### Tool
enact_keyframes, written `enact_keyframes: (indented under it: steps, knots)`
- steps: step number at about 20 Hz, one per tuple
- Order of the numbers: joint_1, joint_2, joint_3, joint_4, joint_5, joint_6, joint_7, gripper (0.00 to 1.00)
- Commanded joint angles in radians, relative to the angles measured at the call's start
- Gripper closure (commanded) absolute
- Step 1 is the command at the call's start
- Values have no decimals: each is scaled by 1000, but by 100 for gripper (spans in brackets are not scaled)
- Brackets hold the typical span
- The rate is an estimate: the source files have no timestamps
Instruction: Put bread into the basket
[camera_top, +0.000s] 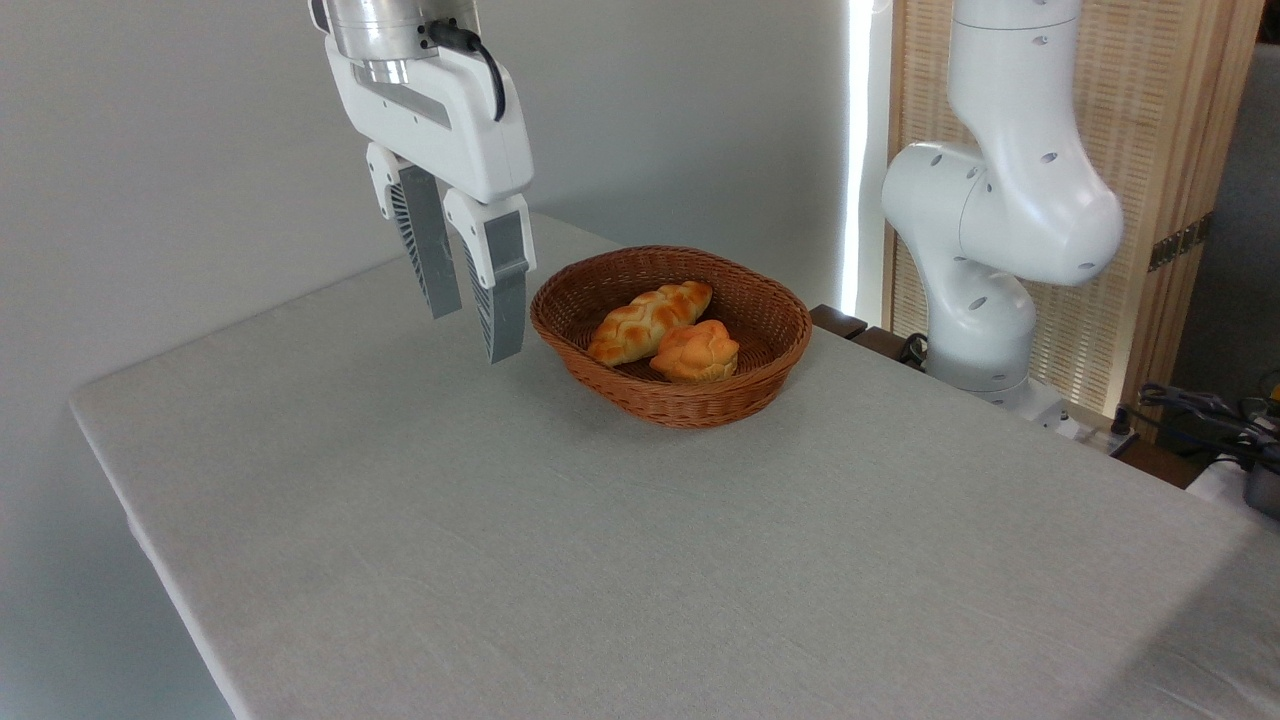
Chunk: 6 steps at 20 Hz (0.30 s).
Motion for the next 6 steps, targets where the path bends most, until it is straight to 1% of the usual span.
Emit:
enact_keyframes:
  steps: [1,6]
  knots:
    - [11,14,-13,30,17,-32,-22,0]
    - [11,14,-4,30,17,-39,-20,0]
